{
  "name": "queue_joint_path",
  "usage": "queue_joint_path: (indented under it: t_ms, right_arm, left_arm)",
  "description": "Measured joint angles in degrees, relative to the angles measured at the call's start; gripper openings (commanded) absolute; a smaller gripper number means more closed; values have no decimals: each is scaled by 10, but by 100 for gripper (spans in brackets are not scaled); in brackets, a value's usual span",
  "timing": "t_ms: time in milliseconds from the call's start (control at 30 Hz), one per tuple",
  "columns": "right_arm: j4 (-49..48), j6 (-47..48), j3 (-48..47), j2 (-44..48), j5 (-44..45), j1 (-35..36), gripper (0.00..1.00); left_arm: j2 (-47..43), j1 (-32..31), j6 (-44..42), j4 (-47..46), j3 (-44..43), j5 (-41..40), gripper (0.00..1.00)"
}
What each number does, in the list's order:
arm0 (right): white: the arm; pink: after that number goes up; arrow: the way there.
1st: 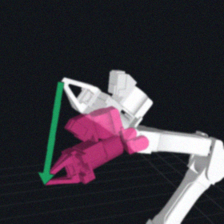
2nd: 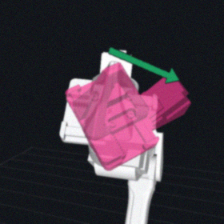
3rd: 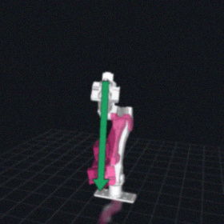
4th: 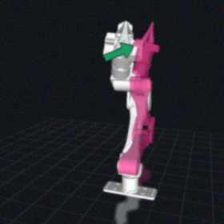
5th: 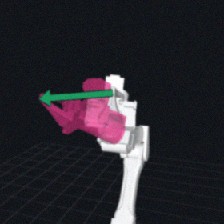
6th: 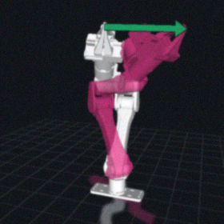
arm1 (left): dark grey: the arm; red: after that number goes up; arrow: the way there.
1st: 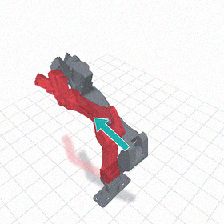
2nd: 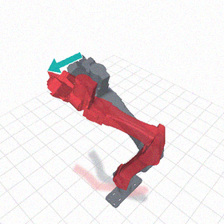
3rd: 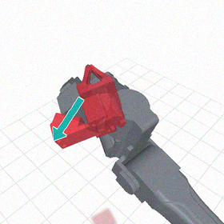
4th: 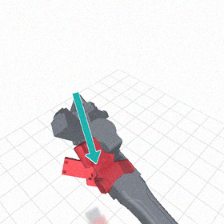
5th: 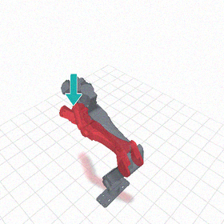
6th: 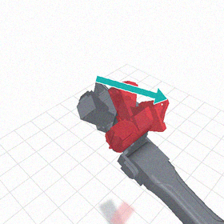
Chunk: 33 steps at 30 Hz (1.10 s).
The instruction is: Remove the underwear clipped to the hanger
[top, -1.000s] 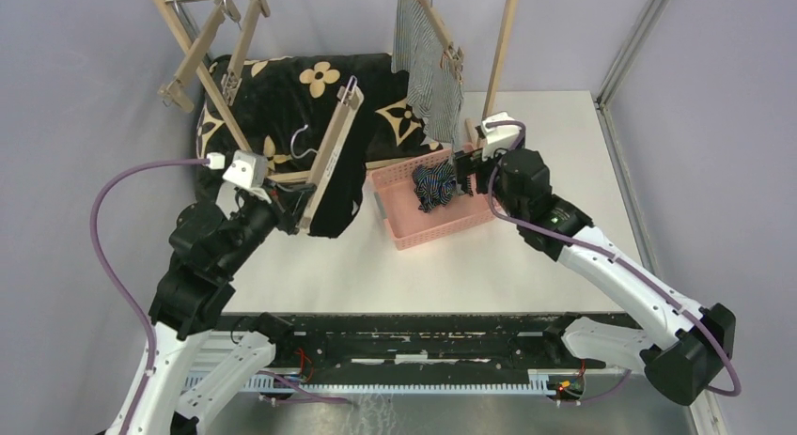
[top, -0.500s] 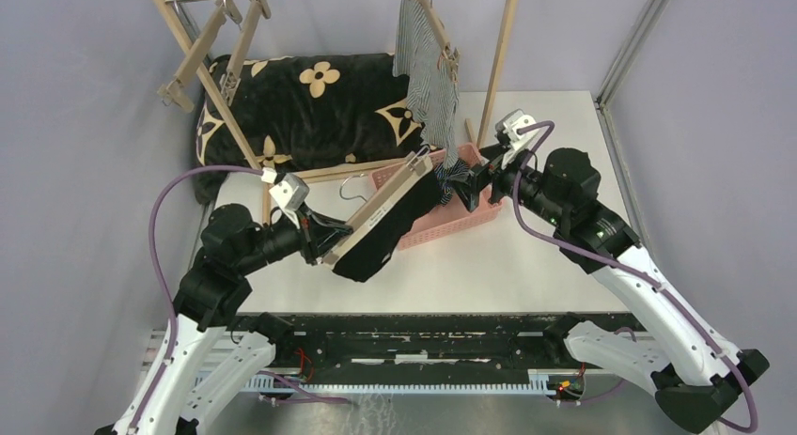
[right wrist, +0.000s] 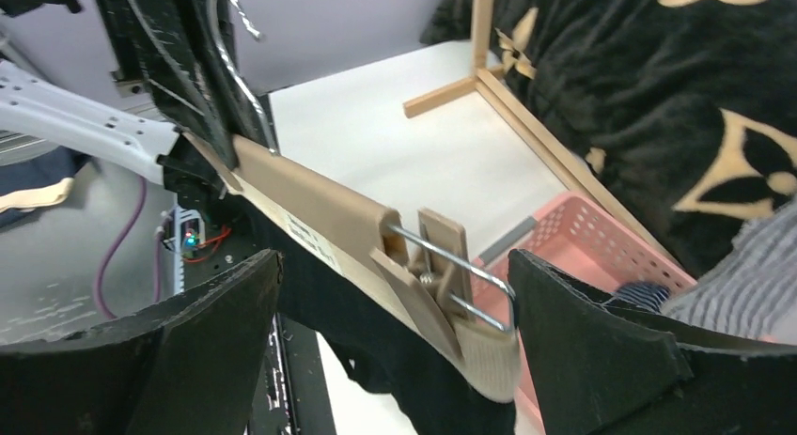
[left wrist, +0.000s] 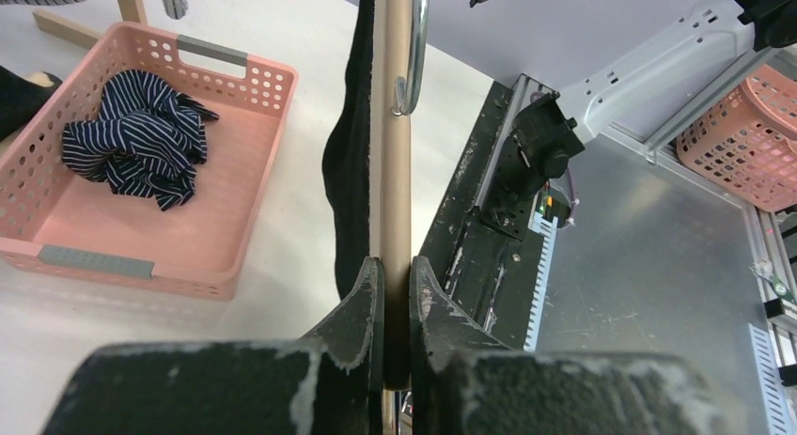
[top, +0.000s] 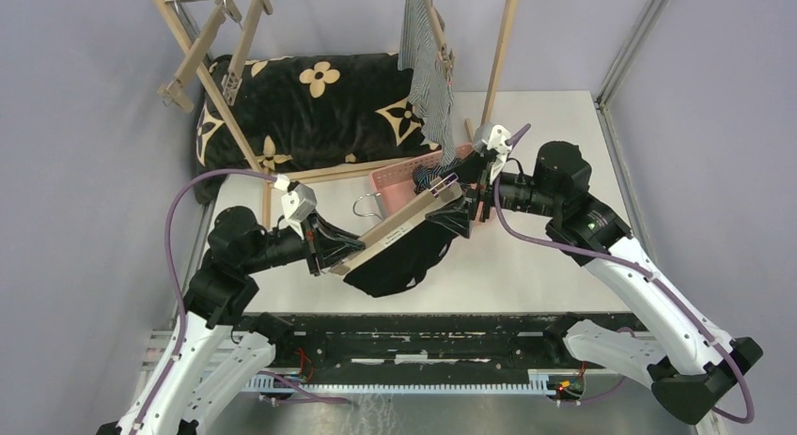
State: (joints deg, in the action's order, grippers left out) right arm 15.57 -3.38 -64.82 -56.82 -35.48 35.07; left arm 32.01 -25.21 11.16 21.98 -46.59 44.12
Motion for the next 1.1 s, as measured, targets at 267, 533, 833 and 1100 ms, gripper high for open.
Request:
queue_joint_path:
  t_ms: [267,533,833,1100]
  right_arm:
    - [-32,-18,-20,-30,-81,0,65]
    - [-35,-29,-36,-36,-139,-10,1]
    - [-37,-26,-37,-26,-118,-6,66]
    - [-46,-20,-16,4,-59,-7,18]
  left_arm:
    - [3,0,2,-17,3,15,3]
    - [-6,0,2,-15,5,26,3]
    - [-9,-2,7,-40,5,21,3]
    - [-9,-3,13,-56,6,10,3]
